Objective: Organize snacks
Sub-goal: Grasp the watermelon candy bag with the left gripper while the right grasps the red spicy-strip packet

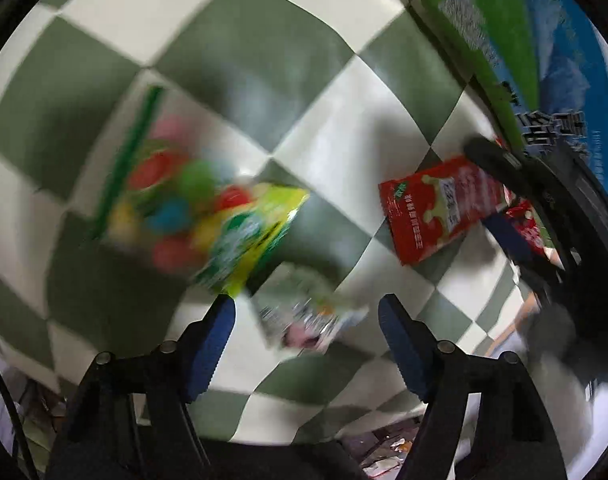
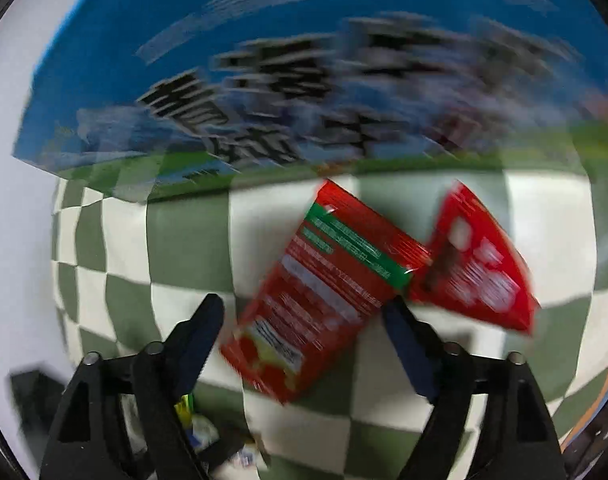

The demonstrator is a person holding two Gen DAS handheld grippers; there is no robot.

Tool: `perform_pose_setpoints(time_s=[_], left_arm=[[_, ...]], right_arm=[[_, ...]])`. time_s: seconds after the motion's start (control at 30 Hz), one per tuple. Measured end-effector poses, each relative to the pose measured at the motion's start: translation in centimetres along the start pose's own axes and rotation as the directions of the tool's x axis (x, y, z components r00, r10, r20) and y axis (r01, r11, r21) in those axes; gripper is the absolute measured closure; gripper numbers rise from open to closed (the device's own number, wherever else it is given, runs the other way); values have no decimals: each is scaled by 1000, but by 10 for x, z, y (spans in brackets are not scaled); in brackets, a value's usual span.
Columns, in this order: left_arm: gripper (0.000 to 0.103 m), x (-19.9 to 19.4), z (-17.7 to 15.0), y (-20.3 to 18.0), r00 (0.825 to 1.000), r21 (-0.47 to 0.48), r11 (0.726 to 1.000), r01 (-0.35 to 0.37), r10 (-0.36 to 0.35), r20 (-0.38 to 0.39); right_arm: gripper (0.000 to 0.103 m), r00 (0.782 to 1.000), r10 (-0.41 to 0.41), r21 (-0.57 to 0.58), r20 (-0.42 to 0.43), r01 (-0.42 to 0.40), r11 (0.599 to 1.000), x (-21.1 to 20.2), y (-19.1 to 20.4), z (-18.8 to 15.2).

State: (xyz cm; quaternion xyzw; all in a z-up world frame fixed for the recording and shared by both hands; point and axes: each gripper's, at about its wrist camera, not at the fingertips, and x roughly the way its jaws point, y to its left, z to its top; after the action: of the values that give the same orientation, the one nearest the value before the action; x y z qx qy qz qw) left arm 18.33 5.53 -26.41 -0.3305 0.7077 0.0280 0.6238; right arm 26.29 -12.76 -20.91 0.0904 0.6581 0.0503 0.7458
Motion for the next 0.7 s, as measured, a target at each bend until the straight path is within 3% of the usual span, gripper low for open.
perform_pose_setpoints(time_s=[0.13, 0.2, 0.23, 0.33, 0.43, 0.5, 0.57, 0.63, 0.7], left_arm=[[30, -23, -9, 26, 999, -102, 995, 18, -13, 45], [30, -23, -6, 36, 998, -156, 986, 51, -45, 40], [30, -21, -4, 41, 997, -193, 978, 80, -75, 29], [30, -12, 8, 54, 985, -300, 939, 167, -170, 14], [30, -7, 21, 58, 984, -332, 926, 177, -177, 31], [30, -4, 28, 51, 987, -318, 934, 161, -156, 39], [31, -4, 36, 39, 993, -253, 961, 113, -102, 57], [31, -6, 49, 21, 997, -142, 990, 14, -3, 78], [31, -3, 52, -1, 991, -19, 996, -86, 88, 105]], right_arm=[[17, 992, -117, -143, 35, 121, 982, 18, 41, 2], [33, 983, -173, -258, 67, 185, 948, 25, 60, -6], [34, 978, -190, -316, 83, 207, 926, 26, 67, -12], [37, 973, -208, -438, 102, 231, 869, 25, 72, -34], [37, 971, -221, -469, 88, 236, 851, 21, 61, -49], [37, 972, -222, -464, 75, 231, 855, 18, 54, -54], [38, 975, -218, -453, 49, 216, 865, 13, 43, -61], [38, 976, -213, -439, 34, 206, 875, 9, 35, -66], [38, 979, -201, -416, 10, 187, 890, 5, 26, -71]])
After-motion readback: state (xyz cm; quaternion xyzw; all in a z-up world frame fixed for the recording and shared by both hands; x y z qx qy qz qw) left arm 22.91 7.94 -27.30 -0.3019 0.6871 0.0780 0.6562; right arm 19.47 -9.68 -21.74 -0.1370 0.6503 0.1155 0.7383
